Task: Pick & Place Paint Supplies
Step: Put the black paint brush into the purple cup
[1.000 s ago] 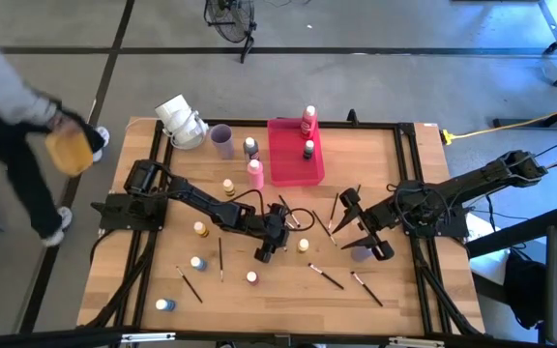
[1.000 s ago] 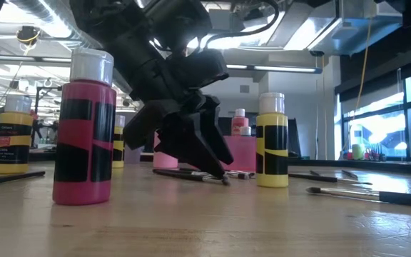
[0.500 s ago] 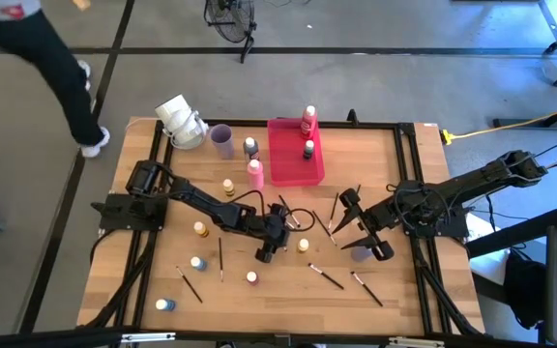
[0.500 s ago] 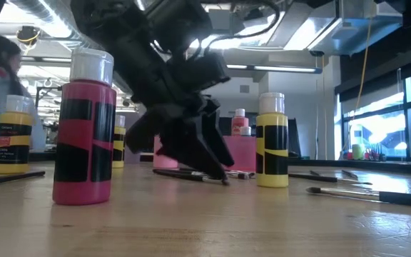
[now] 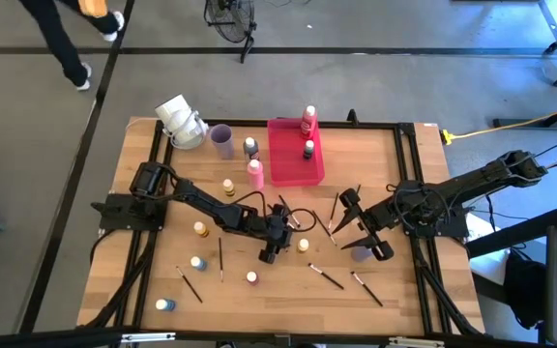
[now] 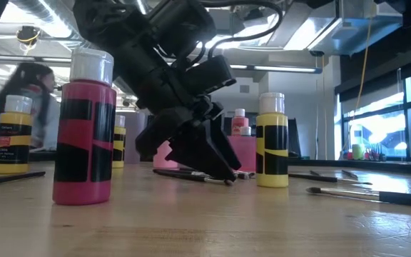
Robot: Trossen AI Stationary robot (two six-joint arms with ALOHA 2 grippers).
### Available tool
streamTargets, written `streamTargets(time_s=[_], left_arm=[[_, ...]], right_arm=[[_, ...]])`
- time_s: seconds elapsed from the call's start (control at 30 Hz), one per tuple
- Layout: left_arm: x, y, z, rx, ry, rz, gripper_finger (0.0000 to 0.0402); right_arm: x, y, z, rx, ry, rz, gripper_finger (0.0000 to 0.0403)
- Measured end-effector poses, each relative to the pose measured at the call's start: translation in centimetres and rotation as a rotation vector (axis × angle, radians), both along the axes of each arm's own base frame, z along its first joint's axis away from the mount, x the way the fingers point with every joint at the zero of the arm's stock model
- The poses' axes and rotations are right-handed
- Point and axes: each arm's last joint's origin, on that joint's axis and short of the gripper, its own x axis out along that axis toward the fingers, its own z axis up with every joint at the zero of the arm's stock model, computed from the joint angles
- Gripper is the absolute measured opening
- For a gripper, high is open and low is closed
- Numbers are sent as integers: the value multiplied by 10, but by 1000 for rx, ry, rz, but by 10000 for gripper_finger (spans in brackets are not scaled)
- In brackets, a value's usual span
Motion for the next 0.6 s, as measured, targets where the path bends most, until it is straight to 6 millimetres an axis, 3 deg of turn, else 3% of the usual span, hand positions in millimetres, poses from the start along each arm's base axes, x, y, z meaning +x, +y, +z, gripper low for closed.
streamTargets(time_s=[0.6], left_arm=[[-4, 0, -4, -78, 51, 45, 227]], right_arm=[[0, 0, 0, 2, 2, -2, 197]])
